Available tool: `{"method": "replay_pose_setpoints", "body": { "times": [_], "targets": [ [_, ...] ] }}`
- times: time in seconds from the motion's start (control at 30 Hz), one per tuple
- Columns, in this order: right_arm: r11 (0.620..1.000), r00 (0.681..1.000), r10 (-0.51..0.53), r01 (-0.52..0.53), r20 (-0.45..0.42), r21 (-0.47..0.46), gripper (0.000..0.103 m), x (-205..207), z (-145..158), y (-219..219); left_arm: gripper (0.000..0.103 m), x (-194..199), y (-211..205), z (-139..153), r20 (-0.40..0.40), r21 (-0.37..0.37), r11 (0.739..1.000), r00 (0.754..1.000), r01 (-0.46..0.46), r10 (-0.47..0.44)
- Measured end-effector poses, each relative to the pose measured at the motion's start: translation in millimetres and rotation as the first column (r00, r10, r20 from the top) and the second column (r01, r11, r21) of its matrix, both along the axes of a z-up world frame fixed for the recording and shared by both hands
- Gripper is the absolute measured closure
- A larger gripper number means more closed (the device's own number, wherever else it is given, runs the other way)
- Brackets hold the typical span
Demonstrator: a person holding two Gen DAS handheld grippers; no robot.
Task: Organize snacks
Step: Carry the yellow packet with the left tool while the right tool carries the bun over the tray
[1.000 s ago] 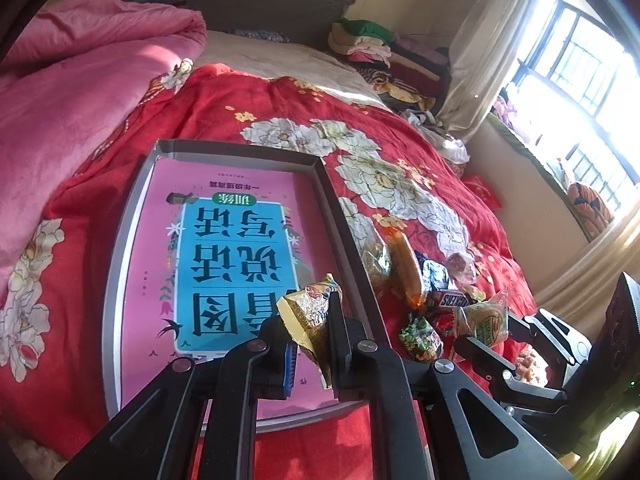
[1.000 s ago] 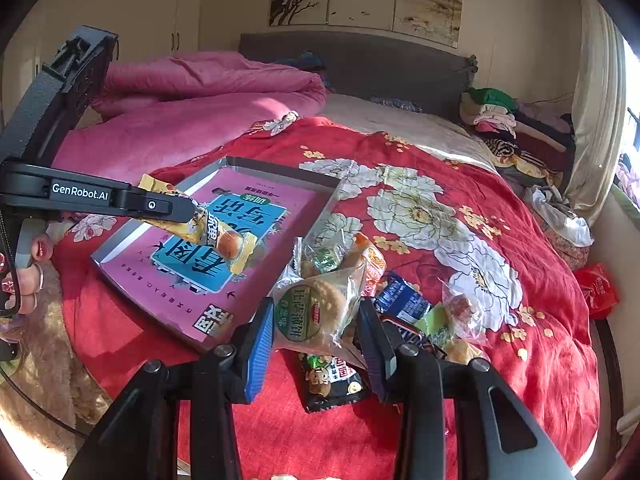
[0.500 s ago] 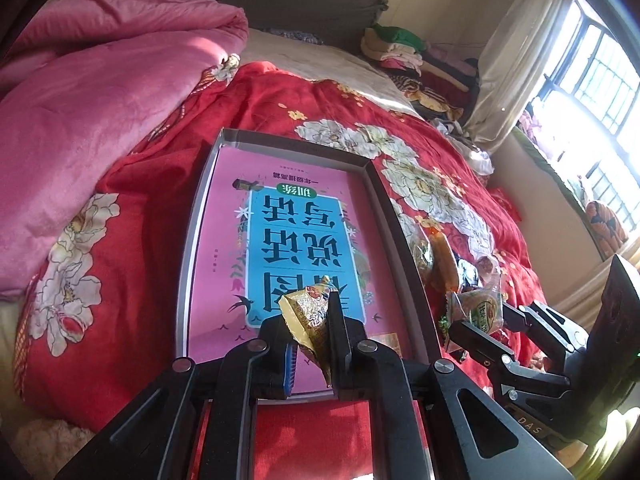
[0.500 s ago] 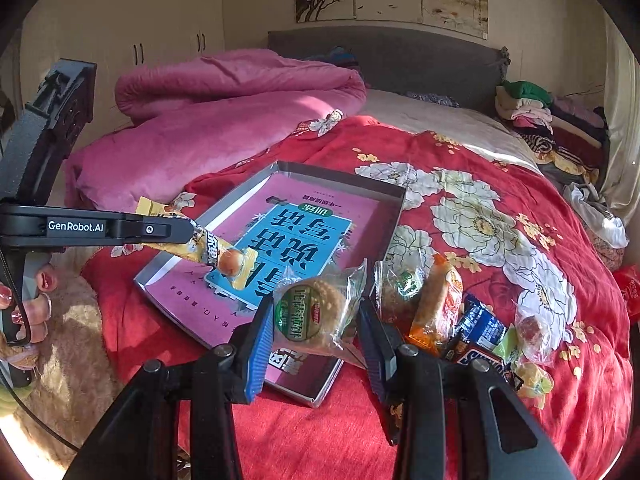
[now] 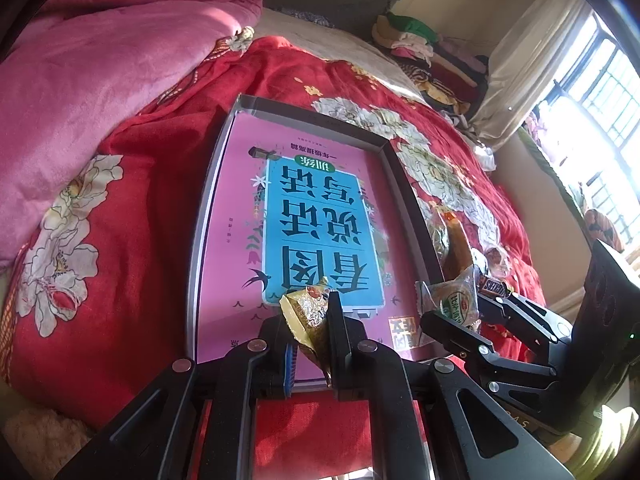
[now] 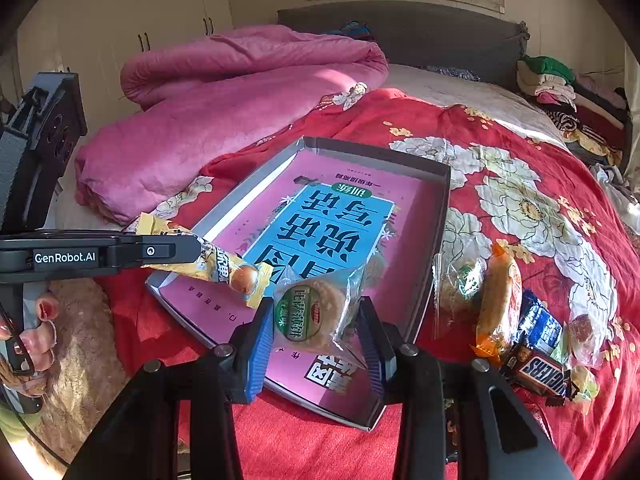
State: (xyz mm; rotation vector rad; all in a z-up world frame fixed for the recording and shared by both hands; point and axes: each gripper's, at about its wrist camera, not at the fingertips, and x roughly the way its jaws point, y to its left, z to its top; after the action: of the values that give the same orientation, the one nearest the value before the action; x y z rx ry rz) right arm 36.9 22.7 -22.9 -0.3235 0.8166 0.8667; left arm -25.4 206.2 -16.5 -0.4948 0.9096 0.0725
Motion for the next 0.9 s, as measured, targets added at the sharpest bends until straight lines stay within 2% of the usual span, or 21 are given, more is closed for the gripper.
{"method": "replay_pose_setpoints", "body": {
  "times": [0.3, 0.67, 0.9],
  "targets": [
    [1.0, 0.999, -0.001, 0.0, -0.045, -0.03, 0.062, 2.9, -16.3, 0.3, 0.09, 7.2, -9.2, -6.7, -0.026, 0.0, 0.999, 0.998, 0.052, -0.052],
    [0.997, 0.998, 0.032, -0.036, -0.056, -0.073, 0.062, -3.8, -27.9, 7.2, 0.086, 10.6, -3.9, -25.6, -0.12, 0.03, 0.999, 0.993, 0.027, -0.023],
    [0.996, 0.999, 0.03, -0.032, -0.036, -0.082, 0.062, -4.4, -28.4, 6.1, 0.082, 15.6, -2.1, -28.4, -0.1, 0.063, 0.998, 0.995, 0.029, -0.022]
  ]
}}
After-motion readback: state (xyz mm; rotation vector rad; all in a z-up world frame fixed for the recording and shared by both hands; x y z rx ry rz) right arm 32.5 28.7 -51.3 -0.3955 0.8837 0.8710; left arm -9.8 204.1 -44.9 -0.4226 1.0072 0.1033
